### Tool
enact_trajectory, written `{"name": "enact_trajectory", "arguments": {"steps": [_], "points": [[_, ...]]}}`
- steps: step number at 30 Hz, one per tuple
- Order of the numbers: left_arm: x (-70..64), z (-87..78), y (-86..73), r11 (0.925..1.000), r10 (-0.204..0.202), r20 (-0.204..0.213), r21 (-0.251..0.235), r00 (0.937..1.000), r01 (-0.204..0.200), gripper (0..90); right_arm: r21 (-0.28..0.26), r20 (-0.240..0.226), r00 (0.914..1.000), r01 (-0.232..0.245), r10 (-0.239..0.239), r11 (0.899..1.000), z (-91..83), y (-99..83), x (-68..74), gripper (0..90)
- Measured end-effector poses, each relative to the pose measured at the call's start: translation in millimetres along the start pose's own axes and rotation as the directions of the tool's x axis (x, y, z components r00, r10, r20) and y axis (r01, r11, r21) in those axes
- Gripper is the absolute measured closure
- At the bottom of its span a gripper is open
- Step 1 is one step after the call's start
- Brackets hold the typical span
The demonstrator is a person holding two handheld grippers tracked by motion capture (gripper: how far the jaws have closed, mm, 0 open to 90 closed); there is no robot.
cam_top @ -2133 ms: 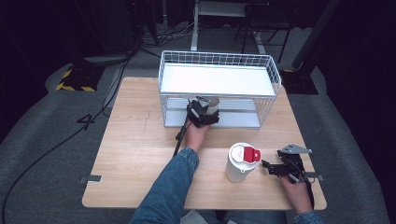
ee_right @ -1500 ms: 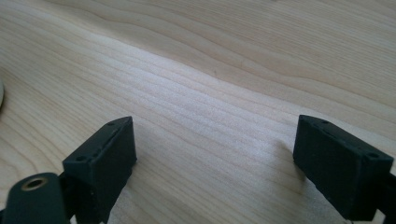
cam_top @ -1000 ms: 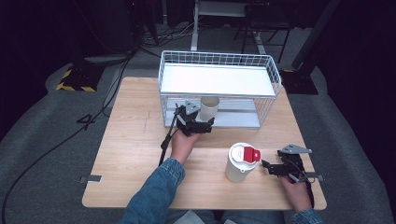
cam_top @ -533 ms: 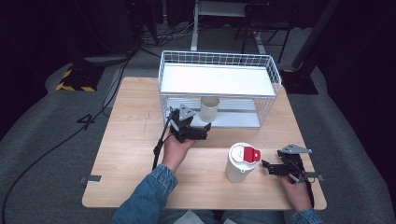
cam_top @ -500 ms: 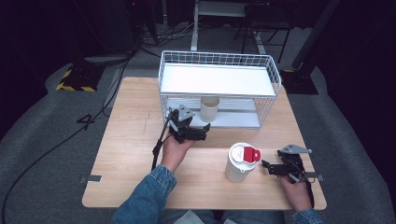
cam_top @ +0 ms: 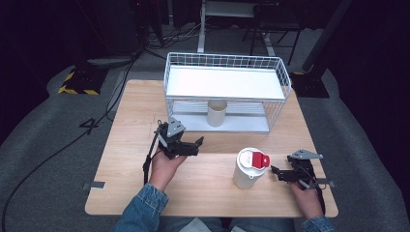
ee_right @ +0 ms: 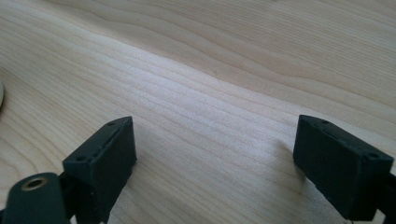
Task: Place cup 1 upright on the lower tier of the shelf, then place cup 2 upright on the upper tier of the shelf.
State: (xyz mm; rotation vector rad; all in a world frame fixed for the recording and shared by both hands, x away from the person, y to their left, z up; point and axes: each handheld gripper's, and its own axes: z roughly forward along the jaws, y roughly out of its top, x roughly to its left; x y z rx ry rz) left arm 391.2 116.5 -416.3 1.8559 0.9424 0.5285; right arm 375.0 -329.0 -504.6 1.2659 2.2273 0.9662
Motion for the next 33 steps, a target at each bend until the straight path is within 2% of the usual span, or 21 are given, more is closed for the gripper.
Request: {"name": "enact_trajectory", "arguments": {"steps": [5, 9, 14, 20, 24, 26, 29, 33], "points": [[0.4, -13.3, -10.9, 1.0, -0.002, -0.025, -0.009, 0.9997, 0.002, 0.0, 0.001, 0.0, 1.0, 0.0, 0.0, 1.0, 0.0, 0.0, 0.0, 13.3], [1.7, -18.1, -14.6, 0.9999, 0.003, -0.013, 0.012, 0.9999, -0.003, 0.0, 0.0, -0.002, 1.0, 0.001, -0.001, 1.0, 0.0, 0.1, -0.2, 13.5], [3.6, -24.2, -24.6, 0.9976, 0.027, -0.015, 0.065, 0.9995, -0.026, 0.1, -0.003, 0.011, 0.9998, -0.016, 0.016, 1.0, 0.0, 0.0, -1.8, 14.1], [7.3, -28.8, -30.9, 0.9959, 0.023, -0.009, 0.087, 0.9997, -0.022, 0.0, -0.003, 0.013, 0.9998, -0.016, 0.016, 1.0, 0.0, 0.0, -1.7, 14.0], [10.0, -33.2, -39.4, 0.9931, 0.025, -0.014, 0.115, 0.9996, -0.023, 0.1, -0.003, 0.014, 0.9998, -0.016, 0.016, 1.0, 0.1, 0.1, -1.6, 13.6], [11.4, -36.1, -41.2, 0.9901, 0.043, -0.019, 0.135, 0.9989, -0.04, 0.0, -0.002, 0.015, 0.9998, -0.015, 0.015, 1.0, 0.2, 0.1, -1.4, 12.8], [11.9, -39.7, -43.6, 0.9889, 0.053, -0.025, 0.14, 0.9983, -0.049, 0.1, 0.002, 0.011, 0.9999, -0.01, 0.01, 1.0, 0.4, 0.2, -1.2, 11.6], [16.2, -45.2, -56.3, 0.9854, 0.045, -0.017, 0.165, 0.9988, -0.041, 0.1, 0.003, 0.007, 1.0, -0.005, 0.005, 1.0, 0.3, 0.1, -1.2, 11.2]]}}
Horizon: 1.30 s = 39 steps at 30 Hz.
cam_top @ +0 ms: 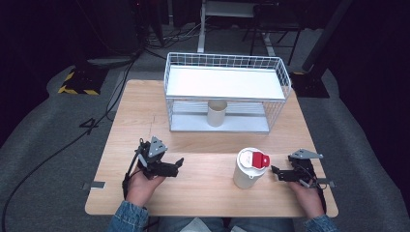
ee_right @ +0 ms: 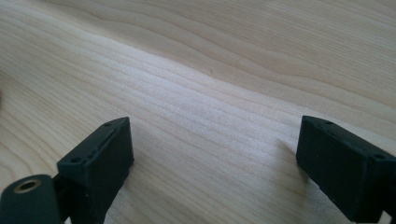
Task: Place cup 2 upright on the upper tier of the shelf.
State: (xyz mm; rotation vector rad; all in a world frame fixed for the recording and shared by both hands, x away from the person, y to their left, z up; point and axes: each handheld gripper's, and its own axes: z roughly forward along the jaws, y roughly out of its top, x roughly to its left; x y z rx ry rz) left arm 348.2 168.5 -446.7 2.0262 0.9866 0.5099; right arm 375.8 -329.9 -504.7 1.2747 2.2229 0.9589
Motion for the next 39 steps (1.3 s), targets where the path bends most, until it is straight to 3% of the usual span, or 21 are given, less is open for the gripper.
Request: {"name": "enact_trajectory", "arguments": {"steps": [5, 15, 19, 22, 25, 30, 35, 39], "points": [[4.7, -0.1, -14.4, 0.9991, -0.028, -0.002, 0.031, 0.9996, 0.028, 0.1, -0.002, -0.001, 1.0, 0.005, -0.005, 1.0, -0.4, -0.6, -0.4, 11.2], [14.2, 8.8, -31.9, 0.9936, -0.031, -0.013, 0.108, 0.9994, 0.033, 0.1, -0.005, -0.01, 0.9999, 0.013, -0.013, 1.0, -2.9, -0.4, -0.9, 11.8], [17.8, 16.2, -35.5, 0.9836, -0.015, -0.022, 0.179, 0.9997, 0.018, 0.1, -0.019, -0.021, 0.9997, 0.011, -0.012, 1.0, -6.0, 0.6, -1.4, 11.7], [17.8, 18.8, -36.7, 0.982, -0.016, -0.028, 0.188, 0.9995, 0.021, 0.1, -0.023, -0.026, 0.9996, 0.012, -0.012, 1.0, -7.5, 0.6, -1.2, 11.7], [19.9, 22.9, -38.5, 0.9741, -0.025, -0.023, 0.224, 0.9994, 0.03, 0.1, -0.026, -0.037, 0.9992, 0.016, -0.017, 1.0, -10.9, 0.5, -0.3, 11.6], [23.2, 27.0, -40.1, 0.9678, -0.039, -0.035, 0.247, 0.9986, 0.046, 0.1, -0.04, -0.068, 0.9975, 0.016, -0.019, 0.999, -19.9, 3.5, 2.7, 11.0], [26.5, 30.8, -43.2, 0.9605, -0.068, -0.039, 0.268, 0.9969, 0.076, 0.1, -0.052, -0.086, 0.9941, 0.062, -0.066, 0.997, -37.9, 11.3, 9.1, 11.1], [28.7, 31.9, -43.5, 0.9592, -0.074, -0.04, 0.271, 0.9965, 0.082, 0.0, -0.066, -0.09, 0.9935, 0.064, -0.07, 0.996, -47.3, 13.6, 10.7, 11.1]]}}
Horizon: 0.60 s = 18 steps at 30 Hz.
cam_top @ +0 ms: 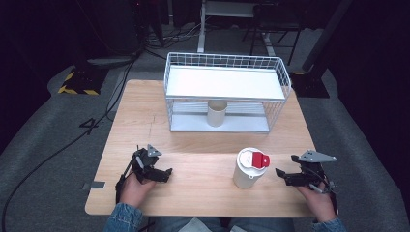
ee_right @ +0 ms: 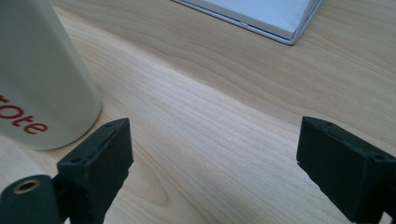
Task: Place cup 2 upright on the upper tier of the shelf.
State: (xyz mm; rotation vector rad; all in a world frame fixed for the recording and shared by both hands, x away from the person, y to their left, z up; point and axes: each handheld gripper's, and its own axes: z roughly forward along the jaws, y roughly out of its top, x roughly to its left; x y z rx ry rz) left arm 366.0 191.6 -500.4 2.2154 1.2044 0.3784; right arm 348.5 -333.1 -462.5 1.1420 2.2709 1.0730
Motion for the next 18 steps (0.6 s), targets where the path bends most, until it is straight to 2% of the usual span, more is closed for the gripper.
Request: {"name": "enact_trajectory", "arguments": {"steps": [4, 11, 13, 14, 15, 16, 18], "points": [[1.5, 0.5, -0.4, 0.9999, 0.005, -0.002, -0.01, 1.0, -0.005, 0.0, 0.002, -0.019, 0.9998, -0.004, 0.004, 1.0, -3.9, 1.4, 2.3, 11.0], [1.4, 1.6, -1.8, 0.9996, -0.004, 0.002, -0.028, 1.0, 0.004, 0.0, -0.036, -0.052, 0.9981, 0.032, -0.034, 0.999, -21.9, 9.6, 17.7, 11.1], [2.4, 0.9, -2.2, 0.9996, 0.008, 0.005, -0.026, 1.0, -0.008, 0.0, -0.042, -0.072, 0.9965, 0.039, -0.042, 0.998, -24.4, 10.4, 22.8, 11.0], [1.9, 1.6, -4.0, 0.9989, 0.002, 0.002, -0.046, 1.0, -0.002, 0.0, -0.042, -0.086, 0.9952, 0.045, -0.048, 0.998, -25.3, 10.8, 25.3, 11.0], [1.9, 1.6, -4.0, 0.9989, 0.002, 0.002, -0.046, 1.0, -0.002, 0.0, -0.042, -0.086, 0.9952, 0.045, -0.048, 0.998, -25.3, 10.8, 25.3, 11.0], [2.2, 1.1, -6.9, 0.9979, 0.007, 0.003, -0.064, 1.0, -0.007, 0.0, -0.039, -0.12, 0.9911, 0.054, -0.058, 0.998, -27.7, 12.1, 30.4, 11.1], [1.7, 0.6, -8.0, 0.9977, 0.0, 0.0, -0.068, 1.0, 0.0, 0.0, -0.042, -0.149, 0.9866, 0.061, -0.067, 0.997, -30.7, 14.0, 35.0, 11.1]]}}
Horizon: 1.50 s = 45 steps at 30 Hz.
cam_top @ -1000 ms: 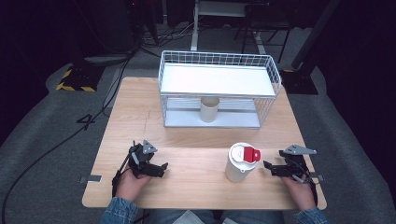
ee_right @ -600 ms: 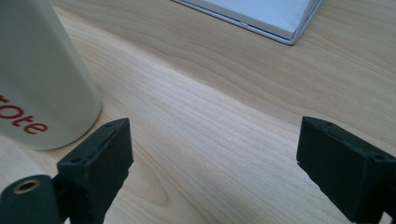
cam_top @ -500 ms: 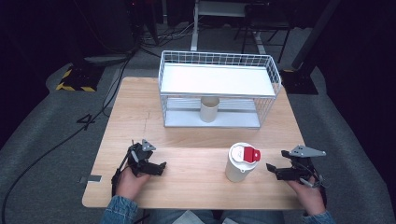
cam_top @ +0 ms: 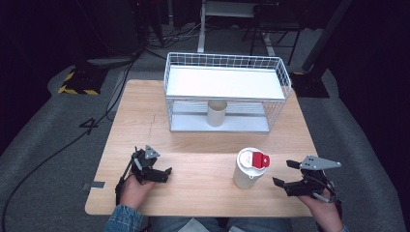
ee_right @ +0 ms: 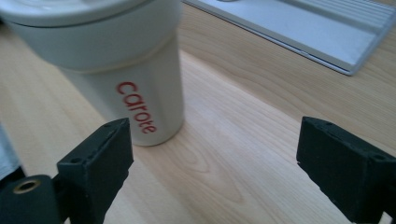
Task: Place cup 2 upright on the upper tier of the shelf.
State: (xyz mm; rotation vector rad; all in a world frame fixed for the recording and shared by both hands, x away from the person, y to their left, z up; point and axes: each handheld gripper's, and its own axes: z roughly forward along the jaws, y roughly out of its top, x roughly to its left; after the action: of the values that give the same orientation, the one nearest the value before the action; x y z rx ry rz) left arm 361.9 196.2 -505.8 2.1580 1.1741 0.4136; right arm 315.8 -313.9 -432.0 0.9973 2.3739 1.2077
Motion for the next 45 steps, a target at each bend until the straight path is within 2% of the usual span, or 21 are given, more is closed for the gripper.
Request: {"name": "enact_trajectory", "arguments": {"steps": [5, 6, 10, 12, 20, 31, 40, 43, 45], "points": [[-0.1, -0.4, -0.5, 1.0, -0.003, -0.001, 0.002, 1.0, 0.003, 0.0, -0.005, -0.043, 0.9987, 0.027, -0.027, 1.0, -2.8, 4.1, 9.4, 11.1], [0.0, -0.4, -0.4, 1.0, -0.002, -0.002, 0.002, 1.0, 0.002, 0.0, -0.013, -0.071, 0.997, 0.032, -0.033, 0.999, -2.1, 5.5, 15.3, 11.0], [-0.4, -0.1, 0.4, 0.9999, -0.014, -0.006, 0.005, 0.9999, 0.014, 0.0, -0.041, -0.103, 0.9938, 0.038, -0.042, 0.998, 3.4, 7.2, 24.1, 10.8], [-1.4, 0.7, 0.8, 0.9998, -0.022, -0.021, -0.001, 0.9995, 0.022, 0.0, -0.047, -0.098, 0.9943, 0.038, -0.042, 0.998, 8.1, 7.4, 27.6, 9.9], [-1.8, 0.9, 0.8, 0.9997, -0.026, -0.023, -0.002, 0.9994, 0.026, 0.0, -0.047, -0.111, 0.9926, 0.043, -0.048, 0.998, 29.4, 6.6, 36.7, 5.3], [-2.7, 0.6, 0.4, 0.9994, -0.034, -0.026, -0.001, 0.9991, 0.033, 0.0, -0.093, -0.117, 0.9913, 0.049, -0.06, 0.994, 49.1, 10.4, 38.3, 5.1], [-3.1, 0.6, 0.4, 0.9993, -0.036, -0.028, -0.001, 0.999, 0.036, 0.0, -0.123, -0.12, 0.9903, 0.056, -0.071, 0.991, 66.4, 9.4, 42.6, 1.1], [-3.2, 0.6, 0.4, 0.9993, -0.036, -0.029, -0.001, 0.9989, 0.036, 0.0, -0.159, -0.09, 0.9918, 0.075, -0.09, 0.984, 73.9, 6.7, 46.5, 0.2], [-3.2, 0.6, 0.4, 0.9993, -0.037, -0.028, -0.001, 0.9989, 0.037, 0.0, -0.168, -0.087, 0.992, 0.076, -0.092, 0.983, 75.6, 6.2, 47.0, 0.2]]}}
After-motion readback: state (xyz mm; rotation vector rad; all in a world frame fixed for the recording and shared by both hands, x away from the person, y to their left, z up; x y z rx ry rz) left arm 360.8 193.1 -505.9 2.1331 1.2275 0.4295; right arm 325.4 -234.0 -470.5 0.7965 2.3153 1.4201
